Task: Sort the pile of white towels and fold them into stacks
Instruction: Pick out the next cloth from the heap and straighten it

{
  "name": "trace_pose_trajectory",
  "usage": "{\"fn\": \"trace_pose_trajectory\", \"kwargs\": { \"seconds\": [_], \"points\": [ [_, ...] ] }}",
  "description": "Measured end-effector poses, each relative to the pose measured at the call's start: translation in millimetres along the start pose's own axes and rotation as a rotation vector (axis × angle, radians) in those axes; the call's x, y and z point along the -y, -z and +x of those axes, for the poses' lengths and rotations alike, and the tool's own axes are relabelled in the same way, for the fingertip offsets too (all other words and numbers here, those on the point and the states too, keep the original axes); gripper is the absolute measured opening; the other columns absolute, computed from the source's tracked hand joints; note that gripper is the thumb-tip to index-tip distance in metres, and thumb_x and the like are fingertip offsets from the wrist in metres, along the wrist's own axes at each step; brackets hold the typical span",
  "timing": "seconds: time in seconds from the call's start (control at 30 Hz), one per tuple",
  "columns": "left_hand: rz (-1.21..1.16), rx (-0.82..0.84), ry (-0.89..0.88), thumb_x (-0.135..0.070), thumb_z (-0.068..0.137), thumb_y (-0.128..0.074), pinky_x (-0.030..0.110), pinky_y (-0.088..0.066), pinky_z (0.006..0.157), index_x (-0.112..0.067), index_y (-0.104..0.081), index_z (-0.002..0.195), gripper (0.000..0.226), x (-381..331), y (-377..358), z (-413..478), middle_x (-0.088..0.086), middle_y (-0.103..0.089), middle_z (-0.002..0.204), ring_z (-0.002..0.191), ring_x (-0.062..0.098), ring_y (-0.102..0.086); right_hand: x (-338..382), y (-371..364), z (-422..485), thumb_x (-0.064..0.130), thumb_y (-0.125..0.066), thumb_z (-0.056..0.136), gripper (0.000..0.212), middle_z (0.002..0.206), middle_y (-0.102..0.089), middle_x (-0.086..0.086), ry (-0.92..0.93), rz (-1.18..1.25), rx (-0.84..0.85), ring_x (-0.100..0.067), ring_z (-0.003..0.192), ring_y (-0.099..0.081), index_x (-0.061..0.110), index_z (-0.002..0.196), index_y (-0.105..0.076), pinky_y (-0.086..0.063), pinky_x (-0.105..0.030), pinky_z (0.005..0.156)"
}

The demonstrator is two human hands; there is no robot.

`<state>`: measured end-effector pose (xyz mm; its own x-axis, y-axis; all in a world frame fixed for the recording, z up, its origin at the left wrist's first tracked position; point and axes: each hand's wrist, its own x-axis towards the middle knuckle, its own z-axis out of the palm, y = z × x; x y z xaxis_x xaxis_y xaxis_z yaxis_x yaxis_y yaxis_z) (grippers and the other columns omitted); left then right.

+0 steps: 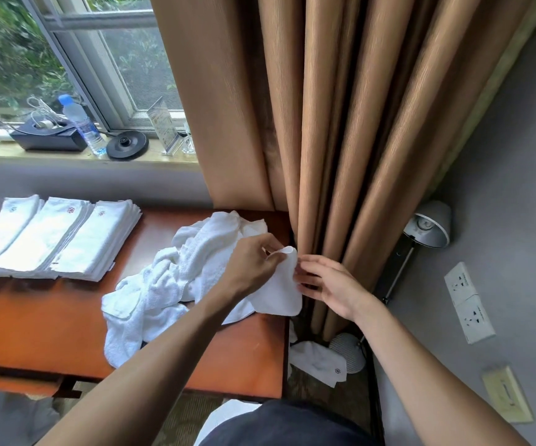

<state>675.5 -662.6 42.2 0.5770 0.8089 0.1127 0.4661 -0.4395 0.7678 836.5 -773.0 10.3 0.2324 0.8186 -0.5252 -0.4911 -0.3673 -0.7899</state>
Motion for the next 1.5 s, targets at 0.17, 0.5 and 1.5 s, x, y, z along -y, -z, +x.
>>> {"fn": "trace_pose_trajectory", "kwargs": {
  "seconds": [0.17, 0.5, 1.5],
  "points": [
    [-0.175, -0.056, 0.202, -0.021, 0.086, -0.078, 0.025, -0.055, 0.062, -0.021, -0.063, 0.082, 0.016, 0, -6, 4, -0.001, -0.069, 0.080, 0.070, 0.009, -0.064, -6, -28, -13, 0.003, -0.072, 0.094, 0.030, 0.117, -0.067, -0.011, 0.221, -0.114, -0.027, -0.020, 0.104, -0.072, 0.005, 0.122, -0.060, -0.061, -0.034, 0.091],
    [-0.566, -0.166, 0.376, 0.002, 0.086, -0.047, 0.035, -0.061, 0.057, -0.025, -0.050, 0.097, 0.029, -2, 0, 0, 0.014, -0.053, 0.091, 0.069, 0.021, -0.066, -13, -32, -20, 0.029, -0.078, 0.090, 0.052, 0.130, -0.059, 0.015, 0.408, -0.667, 0.111, 0.003, 0.120, -0.056, 0.042, 0.135, -0.057, -0.050, -0.023, 0.099],
    [-0.129, -0.121, -0.086, -0.012, 0.100, -0.049, 0.021, -0.053, 0.063, -0.029, -0.043, 0.092, 0.021, 19, 11, -3, -0.006, -0.069, 0.071, 0.068, 0.012, -0.069, 16, 11, -5, 0.032, -0.049, 0.110, 0.025, 0.104, -0.073, -0.008, 0.509, -0.479, -0.025, -0.010, 0.090, -0.066, 0.020, 0.119, -0.069, -0.058, -0.036, 0.079]
  ]
}}
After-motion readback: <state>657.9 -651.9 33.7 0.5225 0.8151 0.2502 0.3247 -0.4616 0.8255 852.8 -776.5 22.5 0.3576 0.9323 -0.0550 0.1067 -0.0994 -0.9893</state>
